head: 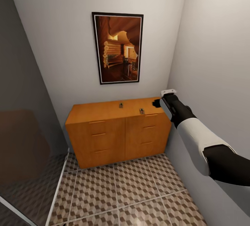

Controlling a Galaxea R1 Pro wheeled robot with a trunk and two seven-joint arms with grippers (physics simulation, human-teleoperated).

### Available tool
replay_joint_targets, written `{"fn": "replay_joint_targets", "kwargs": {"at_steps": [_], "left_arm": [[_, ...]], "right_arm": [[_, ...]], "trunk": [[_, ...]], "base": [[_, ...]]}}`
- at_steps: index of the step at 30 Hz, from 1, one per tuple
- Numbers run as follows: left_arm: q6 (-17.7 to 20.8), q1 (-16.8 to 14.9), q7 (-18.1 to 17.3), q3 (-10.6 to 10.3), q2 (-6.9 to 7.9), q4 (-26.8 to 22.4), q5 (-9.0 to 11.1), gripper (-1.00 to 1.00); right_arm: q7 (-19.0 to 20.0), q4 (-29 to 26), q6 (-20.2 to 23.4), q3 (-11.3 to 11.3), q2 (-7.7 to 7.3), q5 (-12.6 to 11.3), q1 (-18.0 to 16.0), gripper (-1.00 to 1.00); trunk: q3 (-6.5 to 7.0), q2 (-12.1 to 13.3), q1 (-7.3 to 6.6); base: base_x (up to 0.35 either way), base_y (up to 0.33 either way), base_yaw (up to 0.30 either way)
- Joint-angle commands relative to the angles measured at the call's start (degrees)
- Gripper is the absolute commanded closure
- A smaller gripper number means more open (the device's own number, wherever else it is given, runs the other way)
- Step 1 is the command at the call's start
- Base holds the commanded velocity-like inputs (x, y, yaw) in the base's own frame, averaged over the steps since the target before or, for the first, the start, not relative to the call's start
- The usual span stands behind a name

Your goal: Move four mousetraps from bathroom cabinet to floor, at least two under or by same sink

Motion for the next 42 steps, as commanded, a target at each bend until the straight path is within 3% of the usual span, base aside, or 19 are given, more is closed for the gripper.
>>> {"fn": "replay_joint_targets", "kwargs": {"at_steps": [1,6,10,20,31,42], "left_arm": [[0.04,-0.11,0.41,-0.47,-0.04,0.25,-0.03,-1.00],[0.55,-0.11,0.37,-0.47,-0.03,0.25,-0.03,-1.00],[0.64,-0.11,0.37,-0.47,-0.04,0.25,-0.03,-1.00],[0.71,-0.11,0.40,-0.47,-0.03,0.25,-0.03,-1.00],[0.70,-0.11,0.40,-0.47,-0.05,0.25,-0.03,-1.00],[0.71,-0.11,0.39,-0.47,-0.04,0.25,-0.03,-1.00]], "right_arm": [[-0.36,-0.04,0.19,0.31,-0.05,-2.19,-0.08,-1.00],[0.14,-0.11,0.12,0.22,-0.34,-7.11,-0.09,-1.00],[1.67,-0.13,0.03,0.32,-0.59,-9.06,-0.10,-1.00],[6.30,0.00,-0.04,0.42,-0.70,-9.32,-0.04,-1.00],[6.89,1.26,-1.09,0.53,-0.40,-9.31,-0.02,-1.00],[6.89,6.69,-4.37,0.60,-0.16,-9.38,-0.04,-1.00]], "trunk": [[-0.13,-0.12,0.07],[-0.13,-0.12,0.07],[-0.13,-0.12,0.07],[-0.13,-0.12,0.07],[-0.13,-0.12,0.07],[-0.13,-0.12,0.07]], "base": [[0.331,0.000,0.000],[0.280,0.000,0.000],[0.099,0.000,0.000],[0.014,0.000,0.000],[0.000,0.000,0.000],[0.038,0.000,0.000]]}}
